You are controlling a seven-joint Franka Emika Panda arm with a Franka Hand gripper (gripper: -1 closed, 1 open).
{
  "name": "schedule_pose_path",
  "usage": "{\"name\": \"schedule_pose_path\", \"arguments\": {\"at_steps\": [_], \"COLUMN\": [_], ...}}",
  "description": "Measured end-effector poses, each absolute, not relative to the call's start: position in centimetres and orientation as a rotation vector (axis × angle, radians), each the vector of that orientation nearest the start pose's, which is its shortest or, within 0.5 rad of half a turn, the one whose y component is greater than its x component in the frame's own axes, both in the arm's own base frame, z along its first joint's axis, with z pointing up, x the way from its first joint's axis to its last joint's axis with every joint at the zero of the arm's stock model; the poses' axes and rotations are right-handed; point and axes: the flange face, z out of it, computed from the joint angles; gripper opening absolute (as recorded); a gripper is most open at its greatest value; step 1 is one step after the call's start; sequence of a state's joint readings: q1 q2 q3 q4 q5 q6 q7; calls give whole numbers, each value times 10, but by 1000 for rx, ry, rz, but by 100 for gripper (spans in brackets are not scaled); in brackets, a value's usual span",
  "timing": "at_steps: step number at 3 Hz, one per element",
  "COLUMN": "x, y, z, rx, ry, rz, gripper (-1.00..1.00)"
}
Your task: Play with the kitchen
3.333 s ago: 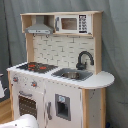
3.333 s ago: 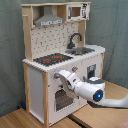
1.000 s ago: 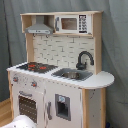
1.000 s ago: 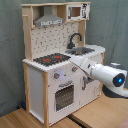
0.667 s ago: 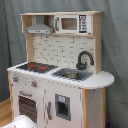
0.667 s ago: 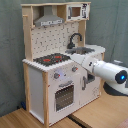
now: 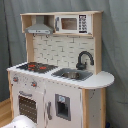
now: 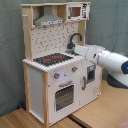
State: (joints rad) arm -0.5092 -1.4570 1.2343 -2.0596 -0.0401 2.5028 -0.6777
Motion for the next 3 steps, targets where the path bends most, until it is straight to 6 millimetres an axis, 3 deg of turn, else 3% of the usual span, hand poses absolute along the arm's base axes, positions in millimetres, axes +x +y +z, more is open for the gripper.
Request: {"name": "schedule_pose_path", "arguments": {"at_steps": [3], "x": [125], "y": [521], "z": [611], "rx": [806], "ry": [1314], "rz": [777], "gripper": [100]}}
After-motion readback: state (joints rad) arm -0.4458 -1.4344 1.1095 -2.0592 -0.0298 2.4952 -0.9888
